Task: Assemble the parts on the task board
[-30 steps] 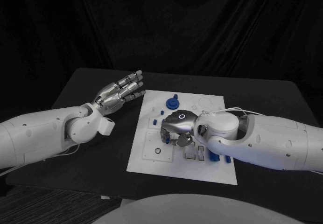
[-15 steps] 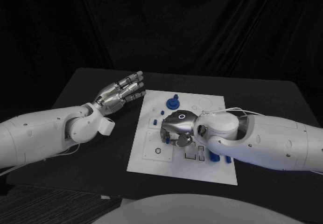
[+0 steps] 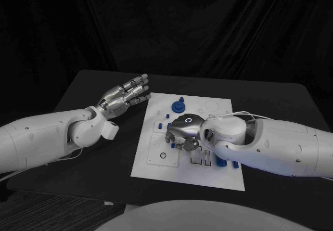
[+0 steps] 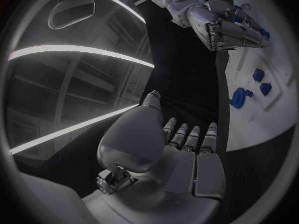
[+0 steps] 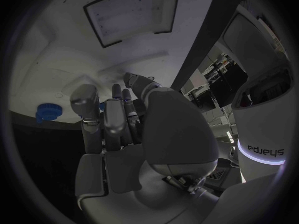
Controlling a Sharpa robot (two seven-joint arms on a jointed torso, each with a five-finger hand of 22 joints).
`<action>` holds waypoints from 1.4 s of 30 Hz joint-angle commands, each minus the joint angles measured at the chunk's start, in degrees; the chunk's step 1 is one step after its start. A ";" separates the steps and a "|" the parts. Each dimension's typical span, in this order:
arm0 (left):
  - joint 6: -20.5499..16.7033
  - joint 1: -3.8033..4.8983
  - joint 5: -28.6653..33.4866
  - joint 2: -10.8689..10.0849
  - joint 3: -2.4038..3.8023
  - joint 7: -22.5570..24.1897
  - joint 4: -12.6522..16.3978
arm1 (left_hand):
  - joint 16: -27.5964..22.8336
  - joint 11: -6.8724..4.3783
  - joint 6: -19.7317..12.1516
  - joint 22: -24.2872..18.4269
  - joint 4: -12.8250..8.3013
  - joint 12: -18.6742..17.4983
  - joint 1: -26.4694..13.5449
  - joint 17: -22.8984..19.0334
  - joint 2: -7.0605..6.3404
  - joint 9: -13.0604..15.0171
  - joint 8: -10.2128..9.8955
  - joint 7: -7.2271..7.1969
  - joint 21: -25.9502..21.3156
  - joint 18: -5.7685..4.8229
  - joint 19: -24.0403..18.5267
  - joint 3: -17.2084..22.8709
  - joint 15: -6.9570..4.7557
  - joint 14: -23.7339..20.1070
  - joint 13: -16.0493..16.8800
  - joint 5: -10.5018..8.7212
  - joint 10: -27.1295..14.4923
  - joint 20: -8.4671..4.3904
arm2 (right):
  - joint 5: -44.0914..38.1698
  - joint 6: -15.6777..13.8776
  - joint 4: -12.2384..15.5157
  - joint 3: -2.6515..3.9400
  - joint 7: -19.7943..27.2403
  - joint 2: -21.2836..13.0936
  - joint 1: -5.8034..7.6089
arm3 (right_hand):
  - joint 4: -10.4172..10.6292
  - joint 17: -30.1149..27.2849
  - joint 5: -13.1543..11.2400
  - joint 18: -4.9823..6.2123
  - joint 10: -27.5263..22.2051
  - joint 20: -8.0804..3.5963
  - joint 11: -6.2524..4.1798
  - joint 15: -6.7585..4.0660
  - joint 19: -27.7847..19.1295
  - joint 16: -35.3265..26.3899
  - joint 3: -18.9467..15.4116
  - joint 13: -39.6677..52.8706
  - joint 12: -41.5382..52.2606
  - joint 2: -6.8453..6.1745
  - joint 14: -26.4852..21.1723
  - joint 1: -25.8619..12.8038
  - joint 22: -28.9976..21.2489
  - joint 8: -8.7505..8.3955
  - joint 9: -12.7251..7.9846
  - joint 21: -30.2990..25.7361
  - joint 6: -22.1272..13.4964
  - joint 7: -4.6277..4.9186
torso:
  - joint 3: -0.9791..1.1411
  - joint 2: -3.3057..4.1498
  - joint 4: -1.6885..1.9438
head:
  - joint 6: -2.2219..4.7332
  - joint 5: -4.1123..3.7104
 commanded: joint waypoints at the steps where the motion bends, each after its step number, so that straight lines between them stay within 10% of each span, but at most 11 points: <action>1: 0.96 -0.09 0.35 0.15 0.06 0.29 0.02 | 0.37 0.08 0.05 0.05 -0.27 0.32 0.20 0.05 0.56 0.09 0.33 0.48 0.19 0.64 0.00 0.05 0.44 0.14 0.03 0.40 -0.34 0.06 | -0.16 1.28 0.18 0.02 -2.04 -0.09 -0.20 | -0.01 -0.35 -0.57 1.03 -0.97 0.01 0.07 0.02 -0.61 -0.35 -0.63 0.21 0.33 -0.05 -0.49 -0.48 5.95 0.00 -0.16 -0.53 -0.25 -0.40 | 0.00 0.00 0.01 | -0.01 0.09; 13: 1.05 -0.12 0.35 0.19 0.06 0.08 -0.06 | 0.44 0.01 0.27 0.10 -0.35 0.36 0.27 0.07 0.59 0.12 0.38 0.70 0.21 0.64 0.06 0.04 0.55 0.20 0.04 0.41 -0.35 0.07 | -0.16 1.12 0.33 0.02 -1.87 -0.46 -0.32 | 0.36 -1.43 -2.70 1.27 -2.90 0.09 0.07 0.06 -1.36 -0.99 -1.64 0.96 1.41 -0.16 -1.29 -0.88 5.60 -0.12 -0.53 -2.03 -0.69 -0.98 | 0.00 -0.02 0.00 | -0.01 0.09; 23: 1.08 -0.15 0.35 0.15 0.06 0.12 -0.08 | 0.44 0.01 0.27 0.10 -0.35 0.36 0.27 0.07 0.59 0.12 0.38 0.70 0.21 0.64 0.06 0.04 0.55 0.20 0.04 0.41 -0.35 0.07 | -0.16 -5.86 3.45 0.02 -0.43 -5.27 1.93 | 2.35 -2.32 -7.86 1.47 -8.22 0.38 0.05 0.23 -1.90 -1.20 -5.31 1.30 2.30 -0.28 -1.93 -1.95 5.26 0.21 -0.94 -3.76 -0.63 -1.07 | -0.05 -0.13 0.07 | -0.01 0.01; 28: 0.94 -0.16 0.35 0.02 0.06 0.12 -0.11 | 0.47 0.00 0.40 0.13 -0.40 0.39 0.32 0.08 0.59 0.14 0.41 0.76 0.22 0.64 0.09 0.05 0.58 0.22 0.05 0.42 -0.34 0.08 | -0.16 -7.42 5.41 0.02 -0.35 -9.52 6.03 | 6.56 -1.02 -10.41 0.78 -11.89 0.09 0.25 0.30 1.18 0.37 -10.87 -1.39 0.79 -0.36 0.26 -1.15 6.19 0.85 -1.12 0.27 1.71 -1.88 | -0.04 -0.13 -0.01 | -0.01 0.04; 30: 0.90 -0.17 0.35 0.06 0.06 0.14 -0.17 | 0.47 0.00 0.40 0.13 -0.40 0.39 0.32 0.08 0.59 0.14 0.41 0.76 0.22 0.64 0.09 0.05 0.58 0.22 0.05 0.42 -0.34 0.08 | -0.16 -7.16 5.79 0.02 -1.02 -11.11 7.23 | 12.25 -0.67 -12.01 0.67 -12.37 0.17 0.85 0.27 2.51 0.60 -14.40 -3.63 -0.57 -2.03 1.61 -1.24 6.20 0.04 -1.99 0.85 1.45 -3.89 | -0.06 -0.15 0.00 | -0.01 -0.12; 33: 0.88 -0.18 0.35 0.16 0.06 0.17 -0.22 | 0.47 0.00 0.40 0.13 -0.40 0.39 0.32 0.08 0.59 0.14 0.41 0.76 0.22 0.64 0.09 0.05 0.58 0.22 0.05 0.42 -0.34 0.08 | -0.16 -5.59 5.68 0.02 -2.74 -12.65 8.16 | 17.84 -0.65 -12.07 0.66 -13.44 0.20 0.99 0.28 2.73 0.52 -16.79 -5.34 -1.91 -4.09 1.93 0.30 6.09 -0.40 -3.29 0.33 -1.28 -4.09 | -0.07 -0.14 -0.01 | -0.01 -0.25; 37: 0.82 -0.20 0.35 0.15 0.06 0.21 -0.14 | 0.49 0.01 0.44 0.13 -0.47 0.43 0.39 0.08 0.62 0.15 0.42 0.84 0.23 0.64 0.12 0.06 0.62 0.25 0.06 0.48 -0.32 0.10 | -0.16 -2.36 4.94 0.01 -4.96 -13.62 8.47 | 17.89 -0.44 -12.10 0.63 -14.97 0.24 1.11 0.28 3.02 0.66 -17.57 -6.78 -3.22 -4.96 2.17 1.73 6.13 -0.64 -4.54 0.23 -4.38 -5.84 | 0.03 0.05 0.00 | -0.01 -0.27; 42: 0.67 -0.22 0.35 0.10 0.06 0.25 -0.09 | 0.52 0.04 0.48 0.16 -0.54 0.49 0.47 0.09 0.65 0.15 0.44 0.91 0.25 0.64 0.16 0.09 0.64 0.27 0.07 0.55 -0.29 0.14 | -0.16 0.27 3.80 0.01 -6.09 -14.31 7.65 | 17.89 -0.16 -12.11 0.59 -15.09 0.19 0.95 0.20 3.24 0.88 -17.48 -7.04 -3.41 -4.76 2.36 2.13 6.23 -0.34 -4.71 0.48 -4.27 -5.73 | 0.03 0.04 0.04 | -0.01 -0.21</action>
